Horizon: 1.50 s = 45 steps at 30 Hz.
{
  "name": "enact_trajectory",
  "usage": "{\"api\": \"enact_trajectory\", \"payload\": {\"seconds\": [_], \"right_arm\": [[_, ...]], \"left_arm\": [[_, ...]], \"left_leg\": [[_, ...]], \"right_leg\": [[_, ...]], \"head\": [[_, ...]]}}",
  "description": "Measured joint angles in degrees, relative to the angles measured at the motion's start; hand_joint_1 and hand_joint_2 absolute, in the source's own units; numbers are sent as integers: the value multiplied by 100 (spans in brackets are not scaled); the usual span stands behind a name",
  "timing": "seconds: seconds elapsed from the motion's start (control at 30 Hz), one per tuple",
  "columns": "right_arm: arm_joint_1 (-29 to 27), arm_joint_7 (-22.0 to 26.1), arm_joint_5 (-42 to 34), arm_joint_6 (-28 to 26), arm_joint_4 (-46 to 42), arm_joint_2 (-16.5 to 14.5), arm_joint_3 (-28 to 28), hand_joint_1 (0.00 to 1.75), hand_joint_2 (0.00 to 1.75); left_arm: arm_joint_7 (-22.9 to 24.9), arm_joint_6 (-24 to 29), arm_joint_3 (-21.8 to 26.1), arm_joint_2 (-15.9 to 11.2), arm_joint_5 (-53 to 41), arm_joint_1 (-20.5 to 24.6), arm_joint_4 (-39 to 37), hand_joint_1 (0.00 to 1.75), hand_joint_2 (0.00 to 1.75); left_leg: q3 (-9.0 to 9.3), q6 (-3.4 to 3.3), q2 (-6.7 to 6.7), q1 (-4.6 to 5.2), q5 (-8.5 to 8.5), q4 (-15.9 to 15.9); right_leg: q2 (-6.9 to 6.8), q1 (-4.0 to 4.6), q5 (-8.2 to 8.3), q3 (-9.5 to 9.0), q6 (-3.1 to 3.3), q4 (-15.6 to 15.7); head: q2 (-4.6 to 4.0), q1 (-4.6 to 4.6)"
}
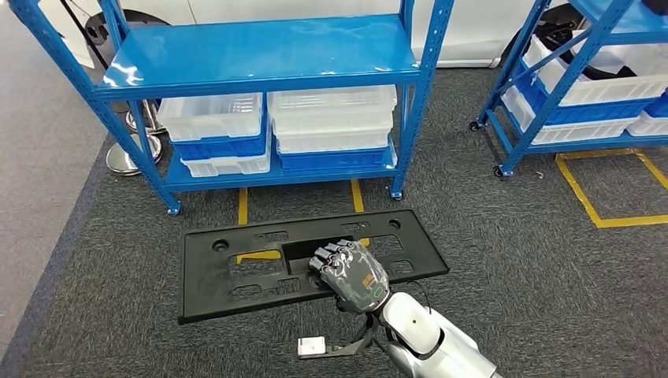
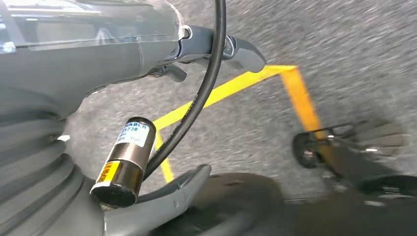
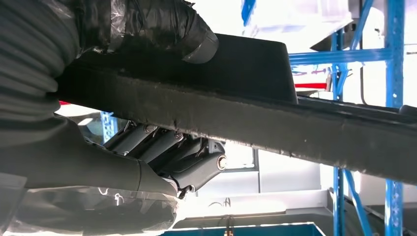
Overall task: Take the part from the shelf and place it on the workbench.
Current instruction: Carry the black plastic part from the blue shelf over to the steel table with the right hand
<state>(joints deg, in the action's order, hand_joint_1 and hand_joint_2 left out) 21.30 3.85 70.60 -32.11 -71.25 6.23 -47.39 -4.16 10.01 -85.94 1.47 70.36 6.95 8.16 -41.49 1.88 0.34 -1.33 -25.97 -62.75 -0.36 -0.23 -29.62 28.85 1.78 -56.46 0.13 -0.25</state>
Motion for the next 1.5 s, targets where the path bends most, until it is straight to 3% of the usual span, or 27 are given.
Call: {"api": "enact_trajectory", "payload": {"seconds": [0.03, 0.07, 0.1, 0.13, 0.2, 0.23, 0.3, 0.33, 0.4, 0.47, 0.57, 0.6, 0.63, 0.67, 0.73, 0.8, 0.93, 1.0, 1.1, 1.13, 1.17, 1.23, 1.3, 1.33, 1.4, 1.47, 1.5], "right_arm": [[-15, 0, 0, 0, 1, -2, 0, 166, 175], [-28, 0, 0, 0, 3, -3, 0, 166, 175], [-42, 0, 0, 0, 7, -3, 0, 166, 175], [-55, 0, 0, 0, 12, -3, 0, 166, 175], [-73, 0, 0, 0, 16, -3, 0, 166, 175], [-76, 0, 0, 0, 16, -3, 0, 166, 175], [-76, 0, 0, 3, 14, -5, 0, 166, 175], [-76, 0, 0, 5, 13, -7, 0, 166, 175], [-77, 5, 1, 10, 12, -5, 0, 166, 175], [-77, 20, 3, 12, 10, -3, 1, 166, 175], [-98, 31, 4, 14, 12, 5, 2, 166, 175], [-109, 32, 4, 15, 13, 8, 2, 166, 175], [-116, 32, 4, 16, 13, 9, 2, 166, 175], [-119, 33, 4, 17, 13, 10, 2, 166, 175], [-113, 33, 4, 17, 13, 9, 2, 166, 175], [-109, 33, 3, 20, 10, 10, 2, 166, 175], [-107, 33, 1, 32, 6, 9, 3, 166, 175], [-99, 33, 0, 36, 4, 5, 4, 166, 175], [-105, 33, 0, 42, 4, 4, 4, 166, 175], [-107, 33, 0, 44, 4, 4, 4, 166, 175], [-107, 33, 0, 45, 4, 4, 4, 166, 175], [-105, 33, 0, 48, 2, 4, 4, 166, 175], [-101, 33, 0, 53, -4, 8, 8, 166, 175], [-101, 33, 0, 57, -8, 9, 10, 166, 175], [-99, 33, 1, 66, -21, 9, 14, 166, 175], [-95, 37, 1, 68, -43, 10, 18, 166, 175], [-95, 40, 1, 68, -56, 14, 21, 166, 175]], "left_arm": [[-8, 0, -1, -7, 2, -9, -1, 0, 175], [-13, 0, -1, -13, 4, -12, -1, 0, 175], [-16, 0, -2, -19, 6, -11, -1, 0, 175], [-18, 0, -2, -23, 8, -11, -1, 0, 175], [-24, -2, -2, -27, 11, -11, -1, 0, 175], [-31, -5, -2, -34, 11, -7, -3, 0, 175], [-50, -17, -3, -46, 13, 6, -7, 0, 175], [-63, -23, -4, -52, 13, 16, -9, 0, 175], [-95, -34, -8, -45, 13, 22, -8, 0, 175], [-115, -43, -11, -34, 13, 15, -8, 0, 175], [-125, -50, -13, -35, 15, 7, -10, 0, 175], [-128, -53, -13, -37, 16, 3, -10, 0, 175], [-130, -57, -13, -40, 16, -2, -11, 0, 175], [-131, -62, -14, -41, 17, -7, -11, 0, 175], [-132, -70, -15, -41, 17, -7, -11, 0, 175], [-134, -72, -16, -42, 15, 5, -11, 0, 175], [-133, -72, -29, -47, 8, -1, -11, 0, 175], [-133, -72, -34, -51, 5, -2, -11, 0, 175], [-133, -72, -39, -55, -6, -7, -11, 0, 175], [-133, -72, -40, -57, -7, -14, -11, 0, 175], [-133, -72, -40, -61, -7, -21, -11, 0, 175], [-134, -72, -42, -73, -8, -23, -12, 0, 175], [-144, -74, -42, -90, -11, -3, -13, 0, 175], [-152, -78, -43, -97, -13, 5, -14, 0, 175], [-168, -86, -46, -98, -16, 3, -14, 0, 175], [-180, -89, -49, -90, -16, -9, -14, 0, 175], [-186, -89, -49, -86, -15, -8, -14, 0, 175]], "left_leg": [[-88, 11, -3, 4, -291, -367], [-159, 20, -7, 7, -449, -753], [-192, 22, -9, 10, -453, -1068], [-150, 15, -10, 12, -325, -1233], [236, -35, -12, 27, -10, -942], [553, -73, -12, 46, 2, -545], [1061, -134, -10, 83, -188, 196], [1173, -161, -8, 98, -285, 403], [1181, -236, -4, 79, -281, 537], [1145, -326, 13, 41, -195, 587], [1021, -376, 28, 32, -91, 584], [978, -366, 25, 29, -63, 576], [942, -351, 18, 25, -39, 565], [913, -332, 10, 18, -20, 551], [863, -285, -13, 6, 0, 508], [809, -207, -43, 13, 22, 462], [722, -53, -81, -3, 29, 412], [536, -24, -75, -14, -263, 2], [115, -8, -69, -9, -775, -1037], [92, -16, -66, -5, -786, -1154], [188, -37, -56, 3, -692, -1040], [619, -121, 76, 44, -381, -320], [943, -210, 273, 112, -223, 295], [985, -243, 323, 140, -216, 412], [966, -298, 238, 144, -172, 453], [962, -354, 149, 106, -101, 510], [962, -380, 109, 83, -68, 535]], "right_leg": [[-1, 12, 66, 77, 25, -6], [-4, 27, 129, 153, 31, -16], [-8, 42, 190, 237, 33, -33], [-11, 58, 246, 327, 31, -58], [-11, 78, 328, 486, 21, -122], [-10, 91, 355, 550, 11, -162], [-15, 104, 400, 630, -30, -226], [-23, 106, 430, 658, -61, -242], [-23, 105, 472, 695, -136, -257], [4, 92, 288, 797, -208, -475], [26, 6, -333, 1188, -306, -1501], [26, -23, -427, 1257, -333, -1745], [25, -50, -413, 1225, -354, -1783], [25, -76, -298, 1069, -371, -1585], [71, -119, -23, 577, -392, -813], [131, -112, 91, 300, -359, -299], [74, -81, 162, 334, -189, -220], [4, -88, 212, 361, -92, -187], [-107, -29, 242, 434, -30, -205], [-144, -8, 246, 454, -24, -217], [-184, 10, 247, 468, -22, -230], [-261, 37, 247, 471, -23, -248], [-345, 73, 248, 479, -45, -269], [-393, 83, 253, 485, -64, -274], [-472, 90, 263, 492, -121, -269], [-337, 70, 153, 533, -192, -381], [-211, 54, 2, 620, -226, -585]], "head": [[0, -1], [0, 0], [0, 1], [0, 1], [0, 0], [0, -1], [0, 0], [0, 0], [0, 1], [0, 4], [0, 4], [0, 4], [0, 4], [0, 3], [0, 3], [0, 2], [0, 1], [0, -1], [0, -2], [0, -2], [0, -2], [0, -1], [0, -1], [0, 0], [0, -1], [0, 1], [0, 2]]}}
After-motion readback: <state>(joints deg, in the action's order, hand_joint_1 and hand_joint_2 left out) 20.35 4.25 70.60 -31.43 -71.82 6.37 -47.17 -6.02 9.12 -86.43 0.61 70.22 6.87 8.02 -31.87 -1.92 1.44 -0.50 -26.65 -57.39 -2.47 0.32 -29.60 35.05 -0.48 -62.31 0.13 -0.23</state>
